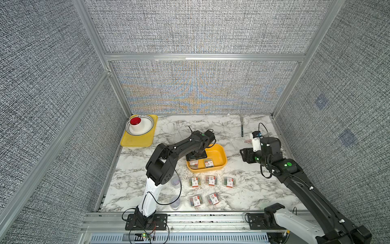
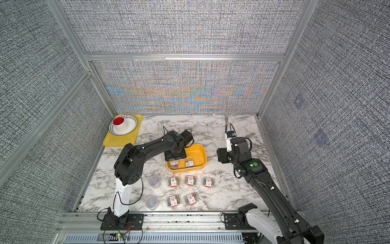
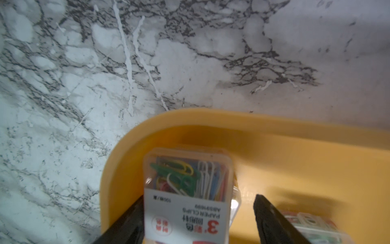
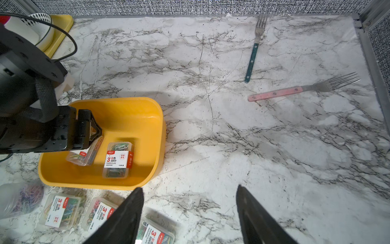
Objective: Take the paper clips out of the storage box
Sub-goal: Pick up the boxed paper clips from the storage box.
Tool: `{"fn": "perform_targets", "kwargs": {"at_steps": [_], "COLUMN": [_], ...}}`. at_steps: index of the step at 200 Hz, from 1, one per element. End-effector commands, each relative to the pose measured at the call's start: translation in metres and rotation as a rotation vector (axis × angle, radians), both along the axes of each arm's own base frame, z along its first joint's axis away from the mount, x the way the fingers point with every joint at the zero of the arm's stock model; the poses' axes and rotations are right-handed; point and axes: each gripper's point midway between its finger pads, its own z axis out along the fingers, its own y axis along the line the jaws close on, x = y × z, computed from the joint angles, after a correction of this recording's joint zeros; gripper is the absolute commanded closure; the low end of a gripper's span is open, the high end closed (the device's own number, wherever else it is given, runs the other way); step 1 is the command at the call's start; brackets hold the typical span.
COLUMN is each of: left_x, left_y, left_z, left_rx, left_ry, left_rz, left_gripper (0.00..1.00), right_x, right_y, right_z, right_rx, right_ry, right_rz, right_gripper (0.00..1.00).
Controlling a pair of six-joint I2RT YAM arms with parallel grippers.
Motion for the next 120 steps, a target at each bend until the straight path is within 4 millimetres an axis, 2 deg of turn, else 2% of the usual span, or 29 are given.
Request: {"fn": "perform_targets", "kwargs": {"at_steps": [1, 31, 81, 120], "left_x": [0.002, 0.003, 0.005, 0.003], "left_y": [-0.004, -0.003, -0.004, -0.003], "left_z": [0.001, 0.007, 0.015, 0.008], "left_rx": [-0.020, -0.026, -0.035, -0.036], "left_ry": [-0.003, -0.019, -0.037, -0.013], "left_rz": [-0.012, -0.015, -0.023, -0.023], "left_gripper": [0.21, 0.26, 0.40, 0.45], "right_x": [0.000, 0.001, 0.002, 0.002], "right_y": [0.002, 0.002, 0.004, 0.004], "right_z": [0.001, 0.000, -0.002, -0.002], "right_rx": [0.004, 0.004, 0.011, 0.012], "right_ry": [-0.002, 0.003, 0.008, 0.009], "right_rz": [0.007, 0.009, 0.013, 0.014], "right_gripper": [0.28, 0.29, 0.32, 0.32]}}
